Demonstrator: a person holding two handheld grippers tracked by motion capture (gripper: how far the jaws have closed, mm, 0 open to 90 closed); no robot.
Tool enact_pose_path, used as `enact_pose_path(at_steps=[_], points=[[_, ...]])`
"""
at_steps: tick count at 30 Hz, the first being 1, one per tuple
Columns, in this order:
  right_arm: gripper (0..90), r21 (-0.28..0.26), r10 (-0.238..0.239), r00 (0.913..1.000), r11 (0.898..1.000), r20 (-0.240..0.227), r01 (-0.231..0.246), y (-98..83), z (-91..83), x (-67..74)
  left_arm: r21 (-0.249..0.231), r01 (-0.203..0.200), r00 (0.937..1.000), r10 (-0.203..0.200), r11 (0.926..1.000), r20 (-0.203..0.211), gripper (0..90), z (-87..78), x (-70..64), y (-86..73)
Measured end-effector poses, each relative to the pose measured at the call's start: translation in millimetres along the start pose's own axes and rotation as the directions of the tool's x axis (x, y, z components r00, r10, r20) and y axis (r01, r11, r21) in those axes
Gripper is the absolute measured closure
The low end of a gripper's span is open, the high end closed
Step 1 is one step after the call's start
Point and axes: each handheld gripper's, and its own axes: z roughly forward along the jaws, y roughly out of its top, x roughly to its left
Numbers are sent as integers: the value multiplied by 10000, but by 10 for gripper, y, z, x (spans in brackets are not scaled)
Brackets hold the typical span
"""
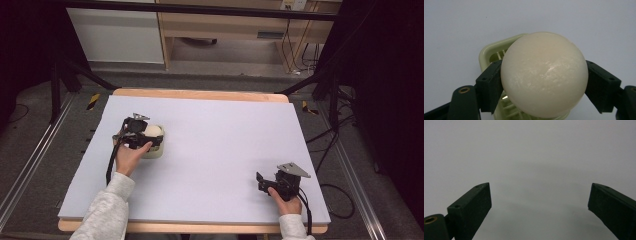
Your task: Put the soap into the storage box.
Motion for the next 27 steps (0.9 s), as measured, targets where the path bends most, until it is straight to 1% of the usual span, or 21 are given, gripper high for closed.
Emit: enact_pose_path(at_steps=[4,10,27], points=[[53,0,-6,10000,10000,2,6,0,0,0,101,-61,9999,62,9999,-135,239,21,15,-19],[53,-6,-28,10000,10000,1,28,0,-1,0,178,48,9999,-45,9998,-143,238,63,47,-50],[53,0,-15,10000,10000,-8,15,0,0,1,411,71,9996,-61,9991,-259,238,141,74,-80]])
